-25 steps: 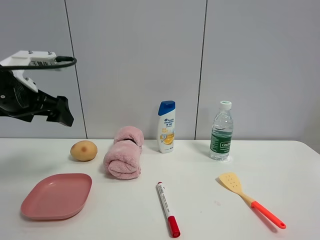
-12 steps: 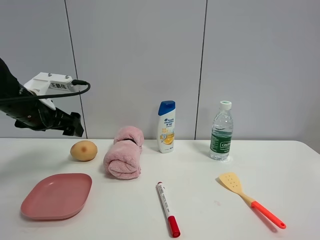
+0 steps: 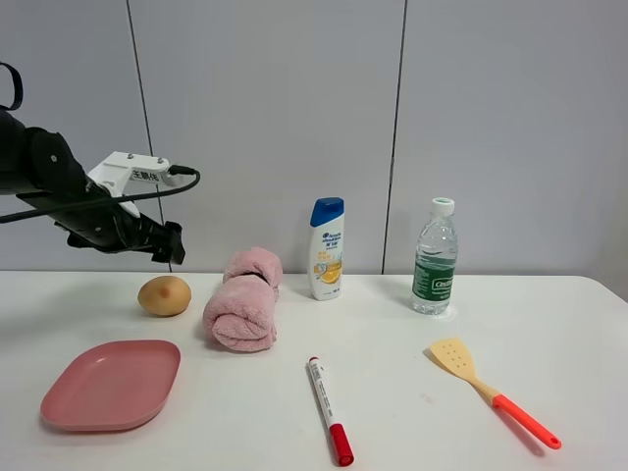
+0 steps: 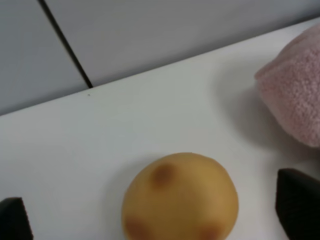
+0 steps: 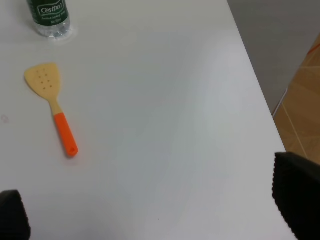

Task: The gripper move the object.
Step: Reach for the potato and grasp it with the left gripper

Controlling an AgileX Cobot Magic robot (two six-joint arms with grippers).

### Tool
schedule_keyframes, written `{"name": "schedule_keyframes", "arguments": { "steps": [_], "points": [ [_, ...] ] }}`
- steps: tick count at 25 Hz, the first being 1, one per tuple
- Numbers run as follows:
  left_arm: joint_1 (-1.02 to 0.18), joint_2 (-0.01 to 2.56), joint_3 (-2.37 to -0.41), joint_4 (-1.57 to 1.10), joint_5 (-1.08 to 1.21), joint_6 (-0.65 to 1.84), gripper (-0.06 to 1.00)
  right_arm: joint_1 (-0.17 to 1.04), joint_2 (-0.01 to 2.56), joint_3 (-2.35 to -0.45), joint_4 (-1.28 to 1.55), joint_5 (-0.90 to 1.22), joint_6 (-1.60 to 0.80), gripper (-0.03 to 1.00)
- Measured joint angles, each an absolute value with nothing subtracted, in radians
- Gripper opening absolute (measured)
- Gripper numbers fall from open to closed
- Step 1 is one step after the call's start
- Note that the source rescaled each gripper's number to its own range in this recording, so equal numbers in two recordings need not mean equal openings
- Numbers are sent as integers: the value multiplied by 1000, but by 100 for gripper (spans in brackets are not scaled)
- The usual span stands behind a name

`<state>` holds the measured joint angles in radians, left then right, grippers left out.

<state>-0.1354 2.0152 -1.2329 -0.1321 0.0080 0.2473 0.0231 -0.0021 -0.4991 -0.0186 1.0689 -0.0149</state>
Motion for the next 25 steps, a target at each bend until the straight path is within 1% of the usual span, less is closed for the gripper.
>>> {"name": "schedule_keyframes", "arguments": {
  "steps": [12, 25],
  "points": [
    [-135, 2154, -1312, -131, 20, 247, 100, 23, -2, -499, -19, 1069, -15, 100],
    [-135, 2196, -1316, -131, 19, 247, 100, 23, -2, -499, -19, 1069, -15, 100]
  ]
}}
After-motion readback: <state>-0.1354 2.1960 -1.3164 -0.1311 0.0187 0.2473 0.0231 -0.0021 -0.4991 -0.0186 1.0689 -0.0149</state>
